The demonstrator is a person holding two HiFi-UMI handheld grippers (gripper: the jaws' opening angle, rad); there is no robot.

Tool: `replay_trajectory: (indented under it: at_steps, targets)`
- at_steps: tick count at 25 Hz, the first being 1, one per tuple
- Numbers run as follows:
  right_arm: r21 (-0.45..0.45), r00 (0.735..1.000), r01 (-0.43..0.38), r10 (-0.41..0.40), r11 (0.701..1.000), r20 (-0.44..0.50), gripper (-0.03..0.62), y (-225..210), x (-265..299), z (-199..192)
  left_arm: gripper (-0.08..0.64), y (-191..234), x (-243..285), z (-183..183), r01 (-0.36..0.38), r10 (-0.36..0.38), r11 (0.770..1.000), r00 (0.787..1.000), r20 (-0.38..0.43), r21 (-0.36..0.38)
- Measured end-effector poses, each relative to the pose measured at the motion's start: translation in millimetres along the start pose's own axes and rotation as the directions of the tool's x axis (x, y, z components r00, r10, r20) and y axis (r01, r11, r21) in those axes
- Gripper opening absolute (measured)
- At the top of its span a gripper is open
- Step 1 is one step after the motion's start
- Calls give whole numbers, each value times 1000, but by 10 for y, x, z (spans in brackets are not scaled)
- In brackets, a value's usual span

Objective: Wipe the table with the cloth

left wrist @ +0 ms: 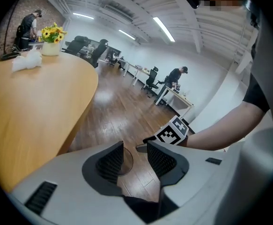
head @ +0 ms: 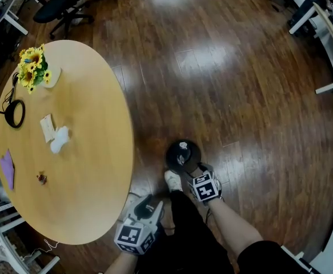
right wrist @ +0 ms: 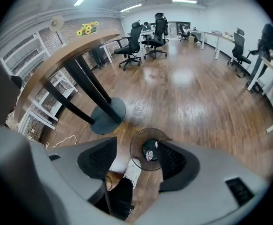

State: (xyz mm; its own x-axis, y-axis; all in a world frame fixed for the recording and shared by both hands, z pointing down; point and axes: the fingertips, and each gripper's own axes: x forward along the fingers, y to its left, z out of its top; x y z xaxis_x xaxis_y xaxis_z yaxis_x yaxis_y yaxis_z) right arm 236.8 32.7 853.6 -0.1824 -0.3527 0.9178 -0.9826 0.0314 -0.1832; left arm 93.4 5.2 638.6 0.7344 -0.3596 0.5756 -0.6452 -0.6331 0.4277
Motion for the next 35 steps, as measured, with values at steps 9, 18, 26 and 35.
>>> replay_trajectory:
  at_steps: [9,18,26,35]
  targets:
    - [26,999,22,-23,999,27,276,-26,-122,-8,161,51,-22,166,15,-16,1000,1000,26,11]
    - [50,995,5,-10,999,97,276,152,-374,197,57,91,-145,373,37,-38,999,995,90,17]
    - [43,915,-24,4,999,403,110,421,-1415,1131,48,380,-896,1263,-55,43,998,942,332,28]
    - [-153,705,-192,244,969,666,3,1390,-2505,2488,48,1087,-2383,1913,-212,256,966,724,641,-147]
